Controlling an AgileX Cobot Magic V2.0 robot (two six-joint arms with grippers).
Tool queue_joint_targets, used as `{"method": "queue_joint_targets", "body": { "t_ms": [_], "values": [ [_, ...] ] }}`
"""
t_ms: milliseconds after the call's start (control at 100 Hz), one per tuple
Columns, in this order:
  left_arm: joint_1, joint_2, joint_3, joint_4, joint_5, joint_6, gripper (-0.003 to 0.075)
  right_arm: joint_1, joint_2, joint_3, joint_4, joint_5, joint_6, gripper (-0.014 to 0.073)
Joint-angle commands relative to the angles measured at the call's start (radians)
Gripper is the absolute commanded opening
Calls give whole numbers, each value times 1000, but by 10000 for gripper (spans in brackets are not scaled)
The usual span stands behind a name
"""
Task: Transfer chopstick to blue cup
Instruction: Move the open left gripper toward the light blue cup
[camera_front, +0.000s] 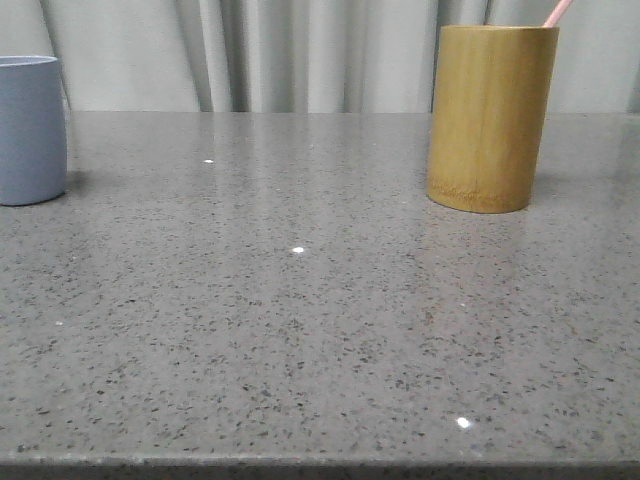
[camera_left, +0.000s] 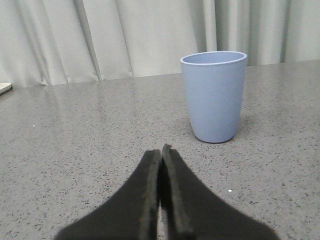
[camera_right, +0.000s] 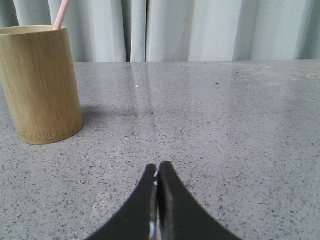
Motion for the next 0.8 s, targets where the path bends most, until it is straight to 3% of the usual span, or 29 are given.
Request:
{"method": "queue_joint_targets", "body": {
  "t_ms": [0,610,790],
  "values": [
    [3,-33,11,-8,-83,-8,-19,2,-21,0,0,-89,-8,-67],
    [3,-33,11,-8,-83,-8,-19,2,-21,0,0,-90,-8,-67],
    [3,-33,11,-9,-83,-8,-19,2,-21,0,0,-159,-8,-67]
  ]
}}
